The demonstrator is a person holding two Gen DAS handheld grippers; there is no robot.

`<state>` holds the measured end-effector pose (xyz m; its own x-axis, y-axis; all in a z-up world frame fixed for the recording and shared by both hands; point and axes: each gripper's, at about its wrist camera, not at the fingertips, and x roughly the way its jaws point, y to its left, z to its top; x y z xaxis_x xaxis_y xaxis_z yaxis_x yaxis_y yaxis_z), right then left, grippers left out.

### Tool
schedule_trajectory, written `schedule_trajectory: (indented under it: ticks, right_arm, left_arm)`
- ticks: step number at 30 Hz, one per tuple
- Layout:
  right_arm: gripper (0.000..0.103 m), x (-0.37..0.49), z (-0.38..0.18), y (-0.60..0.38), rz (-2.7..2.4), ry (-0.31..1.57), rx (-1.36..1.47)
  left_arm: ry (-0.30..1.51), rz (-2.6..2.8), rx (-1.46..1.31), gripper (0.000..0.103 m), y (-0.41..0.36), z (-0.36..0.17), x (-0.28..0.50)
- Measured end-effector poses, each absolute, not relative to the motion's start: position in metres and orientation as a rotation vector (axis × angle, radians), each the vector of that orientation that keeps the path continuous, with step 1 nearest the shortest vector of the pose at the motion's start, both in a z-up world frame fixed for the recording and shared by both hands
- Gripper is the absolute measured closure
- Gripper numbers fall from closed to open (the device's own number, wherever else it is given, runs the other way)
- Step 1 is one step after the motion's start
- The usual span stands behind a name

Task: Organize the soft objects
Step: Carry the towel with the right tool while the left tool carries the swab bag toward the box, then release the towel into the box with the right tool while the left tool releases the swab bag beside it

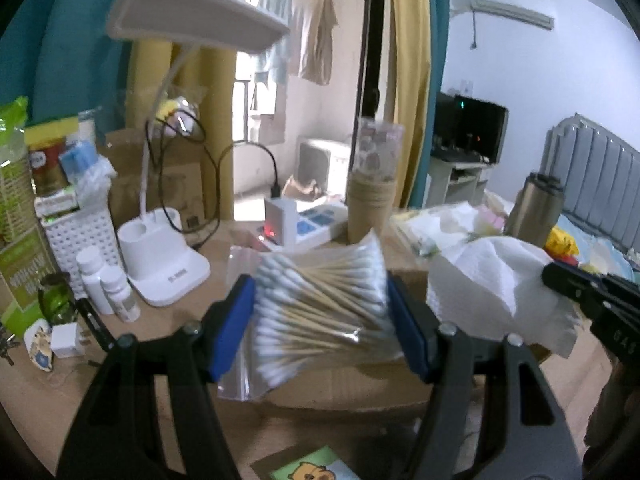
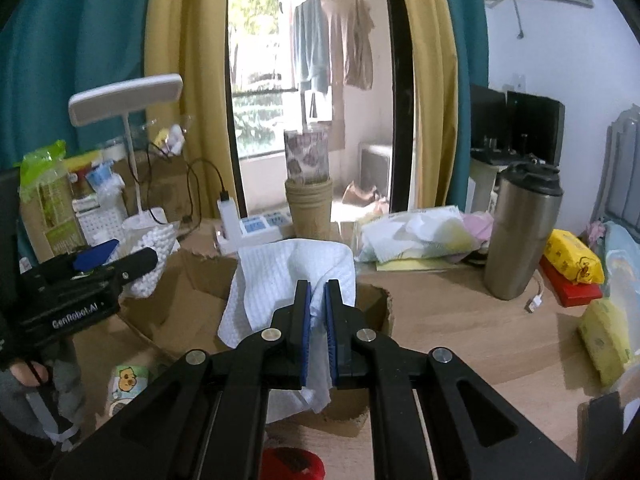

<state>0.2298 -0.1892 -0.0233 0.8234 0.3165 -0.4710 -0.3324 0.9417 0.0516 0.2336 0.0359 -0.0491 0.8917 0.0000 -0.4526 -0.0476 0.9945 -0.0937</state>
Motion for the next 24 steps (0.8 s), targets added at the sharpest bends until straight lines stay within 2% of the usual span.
schedule_trajectory:
  ticks: [5, 8, 10, 12, 14, 17, 21, 23, 24]
  right_arm:
    - [0.095, 0.241, -0.034, -0.181, 0.347, 0.546, -0.049]
    - [0.089, 0.243, -0.043, -0.176, 0.349, 0.582, -0.065]
    - [0.074, 0.241, -0.048, -0.173, 0.351, 0.595, -0.081]
    - [0.046, 0.243, -0.051, -0.173, 0.346, 0.619, -0.068]
    - [0.034, 0.246, -0.052, -0.175, 0.355, 0.646, -0.038]
    - [0.034, 0.242, -0.046, -0.179, 0.354, 0.62, -0.016]
    - [0.034, 0.235, -0.036, -0.184, 0.34, 0.574, -0.019]
    - [0.034, 0.23, -0.033, -0.187, 0.324, 0.539, -0.026]
    - [0.034, 0.228, -0.032, -0.187, 0.319, 0.529, -0.03]
  left_arm:
    - [0.56, -0.003, -0.088, 0.035, 0.03, -0.065, 0.247]
    - [0.613, -0.014, -0.088, 0.035, 0.028, -0.073, 0.257]
    - [0.643, -0.019, -0.076, 0.035, 0.025, -0.077, 0.262]
    - [0.669, -0.012, -0.085, 0.035, 0.024, -0.081, 0.265]
    - [0.695, -0.017, -0.102, 0.035, 0.026, -0.083, 0.267]
    - [0.726, -0.018, -0.116, 0.034, 0.025, -0.082, 0.268]
    - [0.664, -0.009, -0.135, 0.029, 0.028, -0.072, 0.258]
    - [0.654, -0.02, -0.146, 0.015, 0.029, -0.067, 0.257]
    - [0.645, -0.025, -0.147, 0.013, 0.03, -0.064, 0.256]
